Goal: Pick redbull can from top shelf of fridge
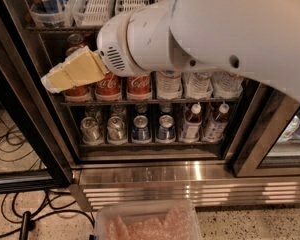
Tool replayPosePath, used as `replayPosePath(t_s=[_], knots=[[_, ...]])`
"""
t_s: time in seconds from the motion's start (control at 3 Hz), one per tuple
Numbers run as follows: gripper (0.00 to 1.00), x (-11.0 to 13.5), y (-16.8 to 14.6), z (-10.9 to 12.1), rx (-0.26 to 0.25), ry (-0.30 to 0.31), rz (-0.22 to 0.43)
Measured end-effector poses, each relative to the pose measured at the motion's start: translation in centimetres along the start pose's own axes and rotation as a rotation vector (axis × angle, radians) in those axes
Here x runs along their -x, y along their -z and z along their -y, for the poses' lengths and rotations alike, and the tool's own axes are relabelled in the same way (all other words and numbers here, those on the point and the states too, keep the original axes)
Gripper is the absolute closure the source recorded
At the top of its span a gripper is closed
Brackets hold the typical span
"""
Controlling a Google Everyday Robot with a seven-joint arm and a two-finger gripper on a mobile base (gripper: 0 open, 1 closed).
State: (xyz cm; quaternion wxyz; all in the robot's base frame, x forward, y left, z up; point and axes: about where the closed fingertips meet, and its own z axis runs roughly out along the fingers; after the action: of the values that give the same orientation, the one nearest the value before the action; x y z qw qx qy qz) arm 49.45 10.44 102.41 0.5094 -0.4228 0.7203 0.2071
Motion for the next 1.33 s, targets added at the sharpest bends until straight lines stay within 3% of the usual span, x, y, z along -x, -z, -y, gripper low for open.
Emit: replayPosePath(t_s=[0.33,0.67,1.0,1.33], knots=[[0.0,1.0,-0.9,-0.5,-0.022,0.032,0.026],[0.0,3.2,-3.6,-1.6,-0.033,0.076,0.078],[0.0,4.2,-6.4,-2.3,-0.024,0.077,0.094],[0.0,5.4,-10.9,-4.0,0.035,0.018,0.082]])
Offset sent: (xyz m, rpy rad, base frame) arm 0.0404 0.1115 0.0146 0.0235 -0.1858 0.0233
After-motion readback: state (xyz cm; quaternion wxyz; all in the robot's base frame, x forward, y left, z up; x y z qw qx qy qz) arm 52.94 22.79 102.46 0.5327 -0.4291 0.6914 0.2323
